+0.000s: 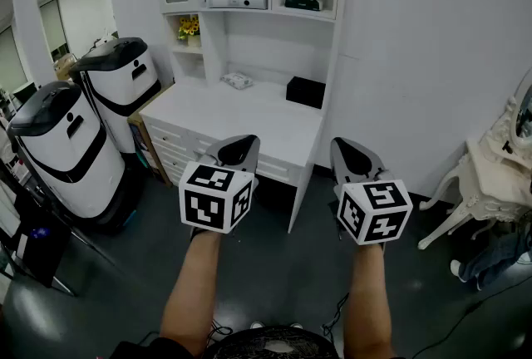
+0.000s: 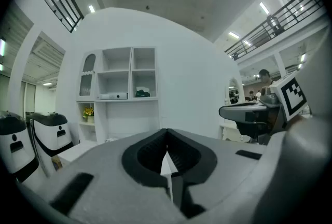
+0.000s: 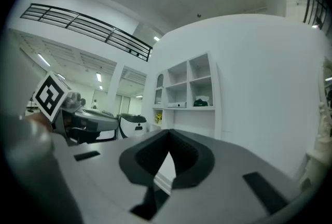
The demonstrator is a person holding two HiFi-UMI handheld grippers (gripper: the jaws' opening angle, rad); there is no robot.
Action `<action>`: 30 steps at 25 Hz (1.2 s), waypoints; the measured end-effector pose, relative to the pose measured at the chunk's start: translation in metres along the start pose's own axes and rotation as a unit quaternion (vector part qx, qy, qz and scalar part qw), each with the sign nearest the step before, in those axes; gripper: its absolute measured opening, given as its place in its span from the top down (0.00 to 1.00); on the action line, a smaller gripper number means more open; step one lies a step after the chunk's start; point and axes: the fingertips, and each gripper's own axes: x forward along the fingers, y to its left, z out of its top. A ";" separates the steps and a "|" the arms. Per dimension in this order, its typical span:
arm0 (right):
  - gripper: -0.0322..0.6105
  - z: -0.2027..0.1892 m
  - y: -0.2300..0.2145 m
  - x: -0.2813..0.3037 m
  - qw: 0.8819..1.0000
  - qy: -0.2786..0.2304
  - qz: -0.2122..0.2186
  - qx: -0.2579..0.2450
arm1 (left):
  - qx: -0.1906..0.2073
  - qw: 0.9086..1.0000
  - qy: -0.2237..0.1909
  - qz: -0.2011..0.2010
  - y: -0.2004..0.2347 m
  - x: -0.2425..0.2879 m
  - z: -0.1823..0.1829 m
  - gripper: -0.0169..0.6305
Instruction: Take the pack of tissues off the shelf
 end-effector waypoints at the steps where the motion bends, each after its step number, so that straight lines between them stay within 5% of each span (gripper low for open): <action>1: 0.94 0.001 0.002 0.000 1.000 0.000 -0.001 -0.003 | 0.000 1.000 -0.001 -0.002 0.000 -0.001 0.000 0.97; 16: 0.90 -0.004 0.017 0.014 1.000 0.009 -0.013 -0.014 | 0.003 1.000 0.002 -0.030 0.005 0.011 -0.007 0.97; 30: 0.77 -0.013 -0.024 0.092 1.000 -0.003 -0.014 -0.005 | 0.003 0.999 0.008 -0.045 0.038 0.094 -0.009 0.96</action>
